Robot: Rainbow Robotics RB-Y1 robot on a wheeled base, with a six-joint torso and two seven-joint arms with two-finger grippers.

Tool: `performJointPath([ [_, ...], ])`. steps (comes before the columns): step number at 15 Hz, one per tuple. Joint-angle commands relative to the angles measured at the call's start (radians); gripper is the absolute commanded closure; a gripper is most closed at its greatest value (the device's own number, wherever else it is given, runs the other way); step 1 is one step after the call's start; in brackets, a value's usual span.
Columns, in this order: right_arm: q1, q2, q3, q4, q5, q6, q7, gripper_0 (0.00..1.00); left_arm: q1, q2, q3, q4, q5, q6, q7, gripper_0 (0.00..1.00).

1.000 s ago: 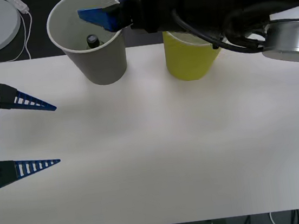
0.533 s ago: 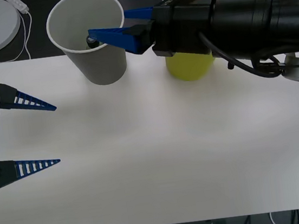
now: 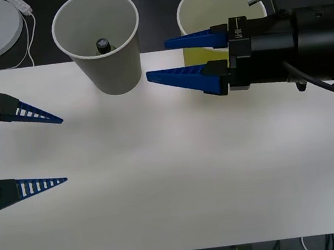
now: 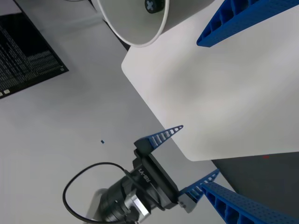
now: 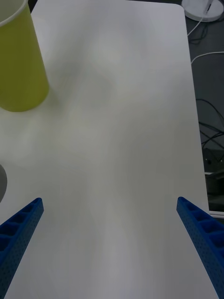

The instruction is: Put the can into the green bin and the plastic bottle into the gray bin

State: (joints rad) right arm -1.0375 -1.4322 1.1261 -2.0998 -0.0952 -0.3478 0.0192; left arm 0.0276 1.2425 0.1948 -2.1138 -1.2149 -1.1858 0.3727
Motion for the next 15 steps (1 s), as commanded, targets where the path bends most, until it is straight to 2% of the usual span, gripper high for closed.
performJointPath([
  [1, 0.028, -0.037, 0.0, 0.057, 0.068, -0.148, -0.007, 0.0, 0.0, 0.0, 0.0, 0.0, 0.0, 0.0, 0.0, 0.0],
  [7, 0.045, -0.094, -0.003, 0.201, 0.181, -0.433, 0.002, 0.0, 0.0, 0.0, 0.0, 0.0, 0.0, 0.0, 0.0, 0.0],
  [9, 0.079, -0.099, -0.042, 0.25, 0.221, -0.519, 0.008, 0.0, 0.0, 0.0, 0.0, 0.0, 0.0, 0.0, 0.0, 0.0],
  [11, 0.171, -0.093, -0.16, 0.277, 0.295, -0.566, 0.004, 0.0, 0.0, 0.0, 0.0, 0.0, 0.0, 0.0, 0.0, 0.0],
  [13, 0.324, -0.073, -0.353, 0.273, 0.393, -0.579, -0.024, 0.0, 0.0, 0.0, 0.0, 0.0, 0.0, 0.0, 0.0, 0.0],
  [15, 0.482, -0.036, -0.568, 0.261, 0.526, -0.628, -0.119, 0.0, 0.0, 0.0, 0.0, 0.0, 0.0, 0.0, 0.0, 0.0],
])
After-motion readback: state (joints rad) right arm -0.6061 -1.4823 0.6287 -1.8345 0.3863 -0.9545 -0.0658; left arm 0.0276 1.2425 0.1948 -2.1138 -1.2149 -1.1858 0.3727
